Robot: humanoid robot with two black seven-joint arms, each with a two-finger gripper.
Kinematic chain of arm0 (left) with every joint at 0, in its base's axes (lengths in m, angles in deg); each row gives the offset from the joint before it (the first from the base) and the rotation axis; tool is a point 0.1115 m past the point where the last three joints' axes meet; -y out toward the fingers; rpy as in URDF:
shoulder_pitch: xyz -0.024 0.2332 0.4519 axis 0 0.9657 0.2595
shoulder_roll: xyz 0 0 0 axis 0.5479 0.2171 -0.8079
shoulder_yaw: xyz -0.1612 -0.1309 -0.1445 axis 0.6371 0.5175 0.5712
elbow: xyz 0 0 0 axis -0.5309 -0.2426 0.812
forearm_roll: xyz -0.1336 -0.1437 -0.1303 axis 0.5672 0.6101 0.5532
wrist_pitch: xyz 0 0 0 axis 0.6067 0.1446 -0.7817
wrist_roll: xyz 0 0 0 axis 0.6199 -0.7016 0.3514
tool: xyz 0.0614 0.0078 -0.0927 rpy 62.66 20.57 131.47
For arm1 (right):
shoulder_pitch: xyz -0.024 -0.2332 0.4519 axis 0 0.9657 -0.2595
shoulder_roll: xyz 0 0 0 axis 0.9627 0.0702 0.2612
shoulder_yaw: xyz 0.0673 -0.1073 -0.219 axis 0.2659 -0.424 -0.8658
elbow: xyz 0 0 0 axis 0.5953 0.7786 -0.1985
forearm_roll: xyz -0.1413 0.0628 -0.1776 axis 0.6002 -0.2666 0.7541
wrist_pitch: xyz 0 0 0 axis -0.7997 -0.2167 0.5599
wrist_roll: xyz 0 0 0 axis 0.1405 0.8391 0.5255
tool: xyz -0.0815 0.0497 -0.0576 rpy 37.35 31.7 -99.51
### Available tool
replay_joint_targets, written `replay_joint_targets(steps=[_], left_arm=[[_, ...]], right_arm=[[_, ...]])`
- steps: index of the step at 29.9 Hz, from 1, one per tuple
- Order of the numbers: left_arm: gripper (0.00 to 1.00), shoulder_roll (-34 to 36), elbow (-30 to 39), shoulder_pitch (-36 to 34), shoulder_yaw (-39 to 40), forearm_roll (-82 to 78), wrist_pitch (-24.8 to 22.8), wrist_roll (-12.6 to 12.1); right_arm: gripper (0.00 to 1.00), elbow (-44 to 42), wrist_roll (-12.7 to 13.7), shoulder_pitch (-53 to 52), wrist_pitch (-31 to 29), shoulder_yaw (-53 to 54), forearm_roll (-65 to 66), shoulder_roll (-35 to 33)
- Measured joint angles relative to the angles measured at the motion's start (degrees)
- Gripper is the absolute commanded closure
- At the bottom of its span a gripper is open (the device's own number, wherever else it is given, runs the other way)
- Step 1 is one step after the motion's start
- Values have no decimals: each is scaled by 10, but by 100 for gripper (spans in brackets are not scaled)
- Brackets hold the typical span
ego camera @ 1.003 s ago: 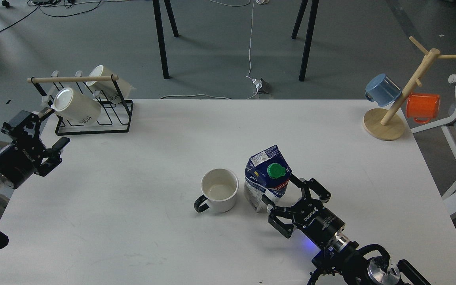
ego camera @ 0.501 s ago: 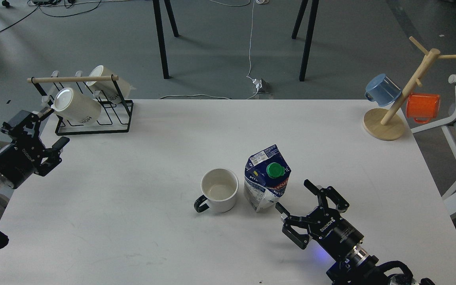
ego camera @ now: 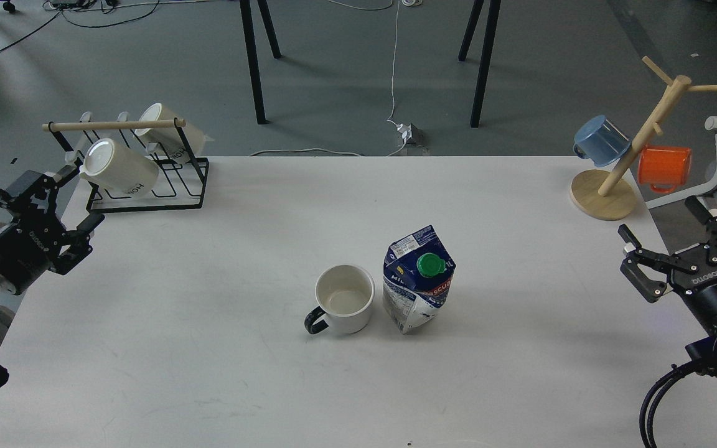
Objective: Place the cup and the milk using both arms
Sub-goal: 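Open the right gripper and pull it back away from the carton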
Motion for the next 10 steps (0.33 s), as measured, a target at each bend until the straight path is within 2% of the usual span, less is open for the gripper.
replay_joint_targets(steps=[4, 10], left_arm=[[2, 0, 20, 0, 2, 0, 0, 0], [2, -7, 37, -2, 17, 0, 0, 0]], right_arm=[[2, -52, 0, -70, 0, -25, 4, -6], [2, -64, 0, -89, 0, -35, 4, -2]])
